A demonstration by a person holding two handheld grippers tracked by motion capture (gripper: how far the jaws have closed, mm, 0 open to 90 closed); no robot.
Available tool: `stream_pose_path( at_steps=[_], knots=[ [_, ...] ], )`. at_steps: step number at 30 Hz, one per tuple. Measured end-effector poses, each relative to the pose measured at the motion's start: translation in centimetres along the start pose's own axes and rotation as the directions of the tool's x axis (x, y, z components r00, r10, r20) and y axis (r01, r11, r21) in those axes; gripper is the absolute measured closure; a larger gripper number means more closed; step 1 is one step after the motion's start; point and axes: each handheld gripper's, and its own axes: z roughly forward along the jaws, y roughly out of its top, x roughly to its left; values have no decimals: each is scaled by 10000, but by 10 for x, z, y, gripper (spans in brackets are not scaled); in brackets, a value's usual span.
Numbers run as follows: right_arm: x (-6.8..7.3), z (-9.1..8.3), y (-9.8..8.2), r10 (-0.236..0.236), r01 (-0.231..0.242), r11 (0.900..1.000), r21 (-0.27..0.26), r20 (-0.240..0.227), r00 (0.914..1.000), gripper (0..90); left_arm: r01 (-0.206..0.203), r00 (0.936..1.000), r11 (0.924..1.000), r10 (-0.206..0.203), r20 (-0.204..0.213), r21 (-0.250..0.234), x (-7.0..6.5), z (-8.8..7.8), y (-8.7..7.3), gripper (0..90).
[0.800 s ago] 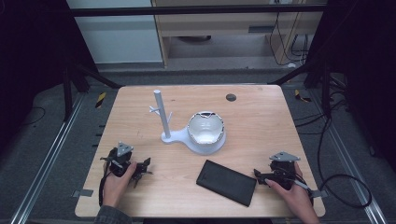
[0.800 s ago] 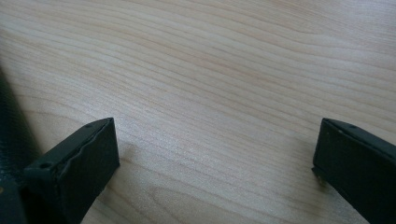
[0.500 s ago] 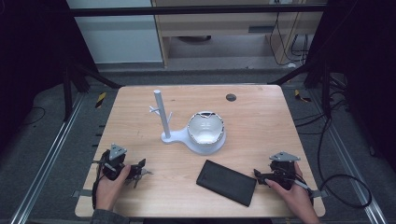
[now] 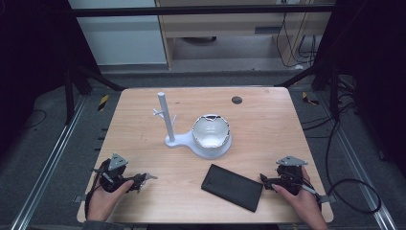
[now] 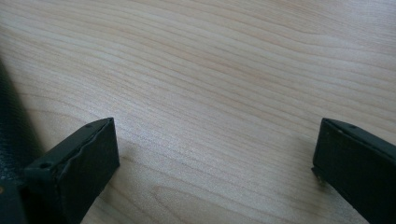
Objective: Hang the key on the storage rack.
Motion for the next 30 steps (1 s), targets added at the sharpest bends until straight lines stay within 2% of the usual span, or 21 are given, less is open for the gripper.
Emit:
stream_pose_path(
  at_steps=[6, 8, 11, 13, 14, 16, 17, 18, 19, 20, 24, 27, 30],
  knots=[
    [0, 0, 0, 2, -2, 10000, 0, -5, 10000, 5, -338, 9993, 9975, 329, 169, 617, -4, -8, -1, 72],
    [0, 0, 0, 3, -3, 10000, 1, -3, 10000, 5, -612, 9980, 9936, 595, 207, 945, -8, -10, -1, 100],
    [0, 0, 0, -1, 1, 10000, 0, -1, 10000, 5, -1080, 9941, 9860, 1064, 190, 1271, -16, -12, 2, 130],
    [0, 0, 0, -2, 2, 10000, -1, 1, 10000, 5, -1408, 9900, 9777, 1409, 107, 1561, -20, -14, 5, 176],
    [0, 0, 0, 5, -5, 10000, 1, -3, 10000, 5, -1491, 9887, 9744, 1498, 88, 1683, -21, -15, 7, 190],
    [0, 0, 0, 4, -4, 10000, 0, -3, 10000, 5, -1465, 9889, 9725, 1483, 33, 1811, -21, -17, 11, 238],
    [0, 0, 0, 1, -1, 10000, -3, -2, 10000, 5, -1490, 9884, 9685, 1518, 10, 1996, -22, -16, 13, 260],
    [0, 0, 0, -1, 1, 10000, -2, -4, 10000, 5, -1490, 9884, 9685, 1518, 10, 1996, -22, -16, 13, 262],
    [0, 0, 0, 1, -1, 10000, -3, -1, 10000, 5, -1751, 9837, 9562, 1796, 20, 2346, -23, -15, 15, 262],
    [0, 0, 0, -3, 3, 10000, -2, -1, 10000, 5, -1751, 9837, 9562, 1796, 20, 2346, -23, -15, 15, 261],
    [-1, 1, 1, 60, -60, 10000, 15, -86, 9999, 4, -2022, 9779, 9472, 2089, -7, 2487, -21, -17, 21, 245],
    [-5, 7, 7, 118, -118, 9999, 9, 85, 9999, 4, -1841, 9821, 9537, 1885, 42, 2379, -15, -19, 22, 234],
    [-7, 10, 9, 166, -166, 9999, 7, 142, 9998, 4, -1616, 9862, 9553, 1655, 49, 2476, -9, -20, 23, 240]
  ],
)
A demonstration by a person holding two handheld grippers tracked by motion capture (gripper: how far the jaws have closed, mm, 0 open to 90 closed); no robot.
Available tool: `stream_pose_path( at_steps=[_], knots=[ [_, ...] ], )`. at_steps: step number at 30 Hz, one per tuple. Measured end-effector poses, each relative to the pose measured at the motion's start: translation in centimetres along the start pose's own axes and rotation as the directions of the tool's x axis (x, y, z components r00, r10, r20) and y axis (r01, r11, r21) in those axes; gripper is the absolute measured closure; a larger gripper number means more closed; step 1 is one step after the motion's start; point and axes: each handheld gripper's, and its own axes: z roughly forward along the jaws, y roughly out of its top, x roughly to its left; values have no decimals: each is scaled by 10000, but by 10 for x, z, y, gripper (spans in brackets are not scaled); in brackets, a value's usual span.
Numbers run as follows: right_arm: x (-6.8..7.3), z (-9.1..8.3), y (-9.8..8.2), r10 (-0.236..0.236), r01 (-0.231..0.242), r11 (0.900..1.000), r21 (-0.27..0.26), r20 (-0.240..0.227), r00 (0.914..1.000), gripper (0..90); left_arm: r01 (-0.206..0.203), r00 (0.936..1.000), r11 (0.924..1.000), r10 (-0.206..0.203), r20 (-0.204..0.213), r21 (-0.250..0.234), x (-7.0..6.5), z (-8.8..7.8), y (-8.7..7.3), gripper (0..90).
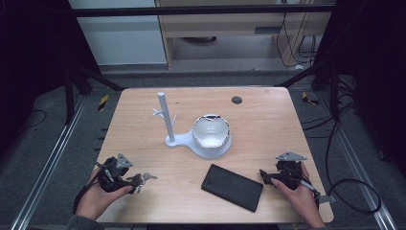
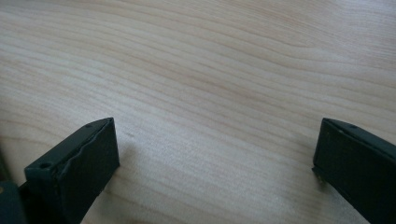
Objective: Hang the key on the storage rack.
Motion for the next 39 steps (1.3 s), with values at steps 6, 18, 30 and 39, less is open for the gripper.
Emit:
stream_pose_path(
  at_steps=[6, 18, 30, 39],
  knots=[
    [0, 1, 1, 10, -10, 10000, -6, 25, 10000, 4, -314, 9990, 9976, 293, 343, 618, 1, 2, 1, 301],
    [1, 0, 0, 36, -36, 10000, -22, 35, 10000, 6, -877, 9949, 9899, 814, 602, 1110, 6, 24, 7, 322],
    [2, -1, -1, 52, -52, 10000, 13, -11, 10000, 6, -976, 9913, 9807, 806, 1043, 1696, 13, 38, 8, 303],
    [2, -1, -1, -7, 7, 10000, -15, 4, 10000, 6, -1000, 9835, 9782, 695, 1670, 1819, 13, 38, 8, 574]
  ],
)
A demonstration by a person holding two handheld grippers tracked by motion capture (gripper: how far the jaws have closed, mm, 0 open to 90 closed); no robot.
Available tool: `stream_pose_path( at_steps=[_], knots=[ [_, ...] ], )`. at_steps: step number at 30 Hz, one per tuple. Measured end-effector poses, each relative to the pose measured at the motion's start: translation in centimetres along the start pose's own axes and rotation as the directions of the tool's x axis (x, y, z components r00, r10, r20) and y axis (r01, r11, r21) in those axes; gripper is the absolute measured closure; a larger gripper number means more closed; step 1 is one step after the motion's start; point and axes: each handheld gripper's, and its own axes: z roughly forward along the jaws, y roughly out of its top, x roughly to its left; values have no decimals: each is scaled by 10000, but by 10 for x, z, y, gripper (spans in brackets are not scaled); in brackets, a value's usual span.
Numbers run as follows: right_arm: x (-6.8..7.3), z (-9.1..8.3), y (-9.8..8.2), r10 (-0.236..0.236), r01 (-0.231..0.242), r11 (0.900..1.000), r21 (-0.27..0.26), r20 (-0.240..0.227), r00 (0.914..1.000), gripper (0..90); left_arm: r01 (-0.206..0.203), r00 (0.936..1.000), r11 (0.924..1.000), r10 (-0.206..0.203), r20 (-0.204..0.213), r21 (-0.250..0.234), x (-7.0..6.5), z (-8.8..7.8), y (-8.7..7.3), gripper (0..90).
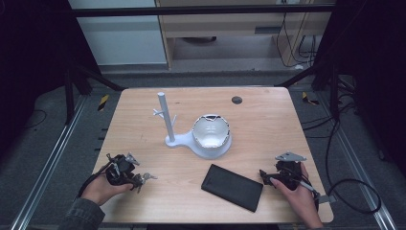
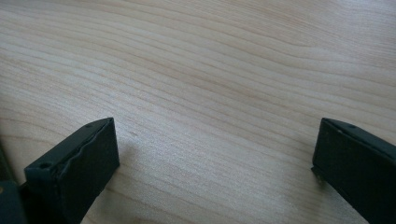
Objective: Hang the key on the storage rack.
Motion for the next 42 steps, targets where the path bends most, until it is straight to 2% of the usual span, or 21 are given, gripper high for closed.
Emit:
stream_pose_path(
  at_steps=[2, 5, 10, 13, 16, 19, 22, 28, 32, 35, 42],
  knots=[
    [0, 0, 0, 1, -1, 10000, 1, -2, 10000, 6, -64, 9999, 9999, 64, 98, 85, -2, -1, 1, 605],
    [0, 0, 0, 4, -4, 10000, 0, -1, 10000, 6, -115, 9999, 9997, 117, -70, 197, -5, -1, 2, 660],
    [1, 0, 0, 16, -16, 10000, -2, 5, 10000, 6, -216, 9998, 9990, 218, -47, 383, -7, -3, 3, 736],
    [1, 0, 0, 24, -24, 10000, 21, 0, 10000, 6, -154, 9999, 9987, 153, 26, 488, -6, -5, 3, 824],
    [1, 0, 0, 21, -21, 10000, 20, 0, 10000, 6, -32, 10000, 9992, 28, 93, 407, -2, -5, 2, 833],
    [1, 0, 0, 17, -17, 10000, 20, 0, 10000, 6, 217, 9994, 9996, -222, 257, 198, 1, -8, 2, 879],
    [1, 0, 0, 21, -21, 10000, 20, -1, 10000, 6, 155, 9998, 9992, -160, 134, 379, 1, -6, 2, 883],
    [1, -1, 0, 9, -9, 10000, 12, -9, 10000, 6, 260, 9997, 9992, -259, -7, 293, 2, -6, 3, 889],
    [1, -1, 0, 11, -11, 10000, 15, -9, 10000, 6, 315, 9990, 9995, -317, -313, -65, 3, -22, 6, 890],
    [1, -1, 0, -5, 5, 10000, 17, 5, 10000, 6, 303, 9992, 9989, -312, -259, -345, 3, -37, 11, 891],
    [1, 0, 0, 11, -11, 10000, 14, -7, 10000, 6, -14, 9989, 9991, -6, -467, -435, 1, -71, 31, 891]
  ],
)
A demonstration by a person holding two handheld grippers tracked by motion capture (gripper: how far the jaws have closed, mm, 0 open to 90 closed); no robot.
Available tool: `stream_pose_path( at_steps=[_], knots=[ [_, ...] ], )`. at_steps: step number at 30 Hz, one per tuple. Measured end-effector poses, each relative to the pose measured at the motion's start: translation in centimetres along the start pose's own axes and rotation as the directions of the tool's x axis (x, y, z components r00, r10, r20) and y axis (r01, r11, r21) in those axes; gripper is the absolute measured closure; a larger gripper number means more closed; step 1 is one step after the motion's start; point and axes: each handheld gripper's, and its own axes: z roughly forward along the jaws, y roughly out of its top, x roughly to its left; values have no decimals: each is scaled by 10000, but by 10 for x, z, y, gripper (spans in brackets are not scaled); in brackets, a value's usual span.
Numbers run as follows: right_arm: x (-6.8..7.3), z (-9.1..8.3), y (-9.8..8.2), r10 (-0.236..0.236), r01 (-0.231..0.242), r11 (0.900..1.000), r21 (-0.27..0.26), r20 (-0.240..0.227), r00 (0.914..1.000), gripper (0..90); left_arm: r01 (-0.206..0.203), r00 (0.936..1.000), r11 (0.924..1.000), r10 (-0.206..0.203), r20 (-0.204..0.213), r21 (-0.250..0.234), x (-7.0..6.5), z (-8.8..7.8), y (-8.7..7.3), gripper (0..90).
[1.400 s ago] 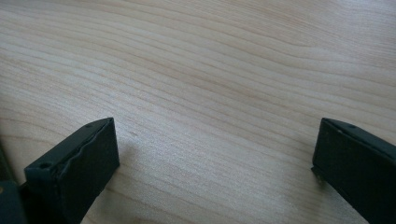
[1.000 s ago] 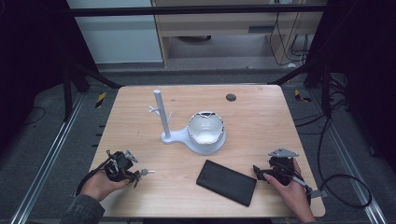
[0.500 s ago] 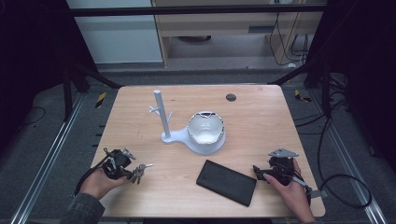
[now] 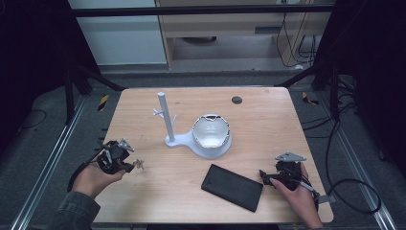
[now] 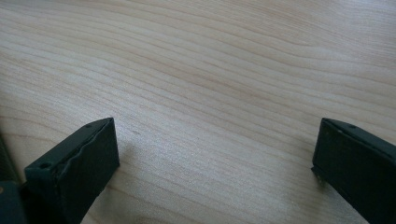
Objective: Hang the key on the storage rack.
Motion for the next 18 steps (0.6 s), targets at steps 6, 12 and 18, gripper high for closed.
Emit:
stream_pose_path(
  at_steps=[6, 12, 18],
  knots=[
    [-1, 2, 2, 17, -17, 10000, 12, 22, 10000, 4, -294, 9993, 9996, 295, -241, 10, 2, -23, 21, 891],
    [-1, 4, 4, -7, 7, 10000, 13, -55, 10000, 3, -380, 9986, 9992, 373, -385, -153, 6, -38, 37, 891],
    [-2, 6, 5, -48, 48, 10000, -6, -58, 10000, 3, -533, 9969, 9986, 532, -585, -2, 3, -50, 49, 891]
  ],
)
